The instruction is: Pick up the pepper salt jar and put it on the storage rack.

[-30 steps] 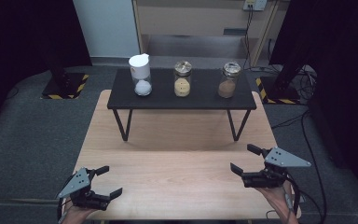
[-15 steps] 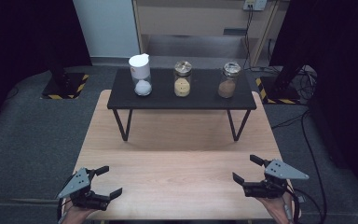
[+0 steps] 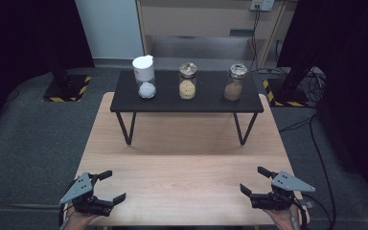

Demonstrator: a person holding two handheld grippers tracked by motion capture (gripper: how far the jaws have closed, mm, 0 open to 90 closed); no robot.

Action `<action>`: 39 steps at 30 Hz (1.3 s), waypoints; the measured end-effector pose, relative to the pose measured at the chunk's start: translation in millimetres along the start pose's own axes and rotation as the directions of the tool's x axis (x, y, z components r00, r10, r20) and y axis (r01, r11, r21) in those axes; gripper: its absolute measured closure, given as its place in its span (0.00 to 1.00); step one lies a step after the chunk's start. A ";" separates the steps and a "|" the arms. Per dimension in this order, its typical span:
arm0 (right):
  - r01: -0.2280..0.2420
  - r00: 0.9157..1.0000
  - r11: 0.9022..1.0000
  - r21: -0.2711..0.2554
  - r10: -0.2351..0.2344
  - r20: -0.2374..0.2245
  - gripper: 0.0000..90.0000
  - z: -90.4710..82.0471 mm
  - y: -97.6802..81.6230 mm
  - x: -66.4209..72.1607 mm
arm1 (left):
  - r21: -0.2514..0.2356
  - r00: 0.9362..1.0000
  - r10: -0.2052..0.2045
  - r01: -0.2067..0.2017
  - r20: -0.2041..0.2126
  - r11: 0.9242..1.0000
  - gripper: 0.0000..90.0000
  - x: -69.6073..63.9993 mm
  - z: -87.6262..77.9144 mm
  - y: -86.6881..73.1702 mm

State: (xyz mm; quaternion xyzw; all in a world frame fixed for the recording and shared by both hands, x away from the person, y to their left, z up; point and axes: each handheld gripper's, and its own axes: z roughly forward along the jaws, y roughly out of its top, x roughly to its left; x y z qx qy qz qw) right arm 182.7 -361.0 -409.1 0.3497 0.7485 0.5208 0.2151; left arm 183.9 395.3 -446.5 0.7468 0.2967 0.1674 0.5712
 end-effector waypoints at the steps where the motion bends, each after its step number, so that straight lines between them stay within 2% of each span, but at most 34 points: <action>1: -0.005 1.000 1.000 0.001 0.005 0.000 0.10 0.1 -1.2 0.1 | 0.000 1.000 0.000 0.000 0.000 1.000 0.02 0.0 0.0 0.0; 18: -0.026 1.000 1.000 -0.009 0.026 -0.005 0.11 3.7 -15.9 -5.3 | 0.000 1.000 0.004 -0.004 0.006 1.000 0.02 0.7 0.4 0.0; 26: 0.005 1.000 1.000 -0.004 -0.005 -0.004 0.11 5.6 -16.2 -2.3 | -0.001 1.000 0.005 -0.005 0.008 1.000 0.02 1.1 0.6 0.0; 39: -0.001 1.000 1.000 -0.022 0.001 0.001 0.11 3.9 -19.3 -3.7 | -0.006 1.000 0.006 -0.005 0.007 1.000 0.02 1.0 0.0 -0.3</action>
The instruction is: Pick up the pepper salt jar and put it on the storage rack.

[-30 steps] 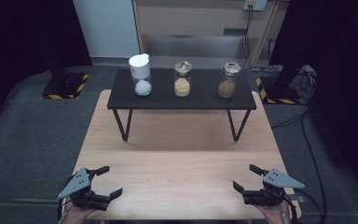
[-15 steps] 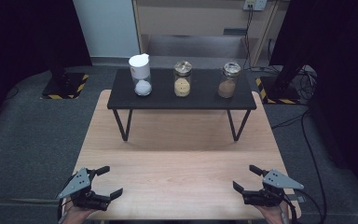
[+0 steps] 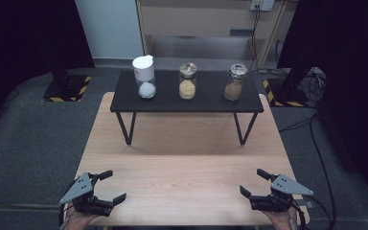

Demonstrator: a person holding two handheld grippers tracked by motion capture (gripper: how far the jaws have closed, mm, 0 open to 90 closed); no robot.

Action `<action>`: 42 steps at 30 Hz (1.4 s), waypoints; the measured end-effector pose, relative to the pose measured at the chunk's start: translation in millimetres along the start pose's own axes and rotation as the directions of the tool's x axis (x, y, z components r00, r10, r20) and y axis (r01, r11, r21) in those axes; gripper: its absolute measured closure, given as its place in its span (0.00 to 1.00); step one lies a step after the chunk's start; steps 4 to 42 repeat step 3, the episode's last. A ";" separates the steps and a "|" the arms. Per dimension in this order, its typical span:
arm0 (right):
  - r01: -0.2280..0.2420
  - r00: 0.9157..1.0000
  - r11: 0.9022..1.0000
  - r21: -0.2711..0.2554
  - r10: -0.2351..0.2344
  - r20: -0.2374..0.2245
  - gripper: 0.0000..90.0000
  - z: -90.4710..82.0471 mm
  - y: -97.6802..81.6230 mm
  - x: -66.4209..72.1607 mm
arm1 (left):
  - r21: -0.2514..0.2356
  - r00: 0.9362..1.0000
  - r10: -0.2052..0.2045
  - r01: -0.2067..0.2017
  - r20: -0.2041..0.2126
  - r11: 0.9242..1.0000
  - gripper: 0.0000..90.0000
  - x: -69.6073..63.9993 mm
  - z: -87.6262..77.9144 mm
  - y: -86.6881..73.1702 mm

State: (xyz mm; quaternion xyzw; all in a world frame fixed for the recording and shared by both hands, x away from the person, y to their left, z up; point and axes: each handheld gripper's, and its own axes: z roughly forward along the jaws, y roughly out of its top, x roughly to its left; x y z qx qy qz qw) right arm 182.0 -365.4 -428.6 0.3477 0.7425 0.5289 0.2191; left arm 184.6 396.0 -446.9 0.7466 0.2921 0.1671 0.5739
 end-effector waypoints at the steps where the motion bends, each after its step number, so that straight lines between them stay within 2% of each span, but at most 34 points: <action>1: -0.001 1.000 1.000 -0.001 0.001 -0.001 0.11 0.0 -0.1 -0.2 | -0.001 1.000 -0.001 0.001 0.000 1.000 0.02 0.0 0.0 -0.1; 42: 0.000 1.000 1.000 -0.001 0.000 -0.002 0.11 0.1 -0.1 -0.2 | 0.000 1.000 0.000 0.000 0.000 1.000 0.02 0.0 0.0 -0.1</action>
